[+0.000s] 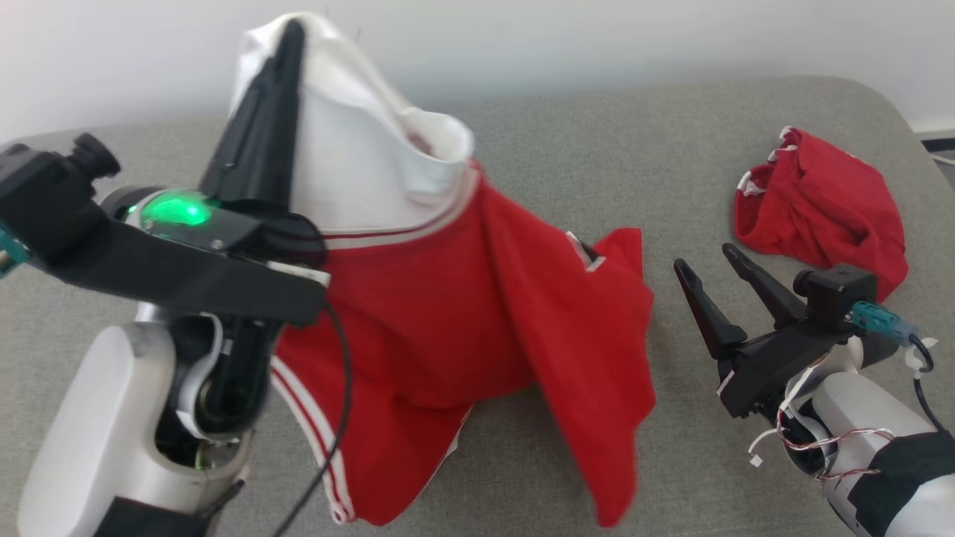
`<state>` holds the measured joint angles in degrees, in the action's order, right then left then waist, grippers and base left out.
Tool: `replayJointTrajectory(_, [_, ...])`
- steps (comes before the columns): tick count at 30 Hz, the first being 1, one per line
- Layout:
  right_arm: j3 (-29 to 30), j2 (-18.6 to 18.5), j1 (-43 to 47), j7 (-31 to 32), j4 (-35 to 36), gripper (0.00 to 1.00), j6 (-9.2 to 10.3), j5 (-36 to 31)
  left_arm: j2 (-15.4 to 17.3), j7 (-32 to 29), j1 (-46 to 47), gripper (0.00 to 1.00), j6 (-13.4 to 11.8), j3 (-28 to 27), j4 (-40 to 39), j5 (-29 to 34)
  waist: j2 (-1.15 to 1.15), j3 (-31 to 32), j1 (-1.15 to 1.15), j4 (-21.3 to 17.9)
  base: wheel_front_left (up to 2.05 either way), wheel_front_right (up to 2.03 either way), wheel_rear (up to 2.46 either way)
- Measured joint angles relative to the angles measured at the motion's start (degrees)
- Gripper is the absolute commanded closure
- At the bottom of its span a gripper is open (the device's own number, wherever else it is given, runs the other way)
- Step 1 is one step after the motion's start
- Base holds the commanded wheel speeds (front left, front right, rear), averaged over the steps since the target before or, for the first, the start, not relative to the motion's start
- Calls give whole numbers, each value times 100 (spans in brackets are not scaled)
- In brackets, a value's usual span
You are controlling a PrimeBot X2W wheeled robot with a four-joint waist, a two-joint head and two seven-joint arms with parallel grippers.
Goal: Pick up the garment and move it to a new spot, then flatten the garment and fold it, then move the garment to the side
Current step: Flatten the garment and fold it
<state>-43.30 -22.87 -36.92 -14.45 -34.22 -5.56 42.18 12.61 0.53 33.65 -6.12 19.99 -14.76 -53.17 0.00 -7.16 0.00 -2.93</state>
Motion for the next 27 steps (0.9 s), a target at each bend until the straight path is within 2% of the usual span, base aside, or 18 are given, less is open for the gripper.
replayJointTrajectory(8, [120,-1,342,-1,714,0,-27,13,534,-1,-599,100,-93,-606,1380,88,1,-235,0,-139,0,0,0])
replayJointTrajectory(19, [-241,413,1689,-1,1727,0,-49,80,601,274,-1282,100,-96,-999,1779,98,0,-556,1,-422,0,0,0])
replayJointTrajectory(27, [-638,955,2136,82,2006,0,-110,767,581,396,-1307,100,-93,-1000,1838,98,1,-720,0,-527,0,0,0])
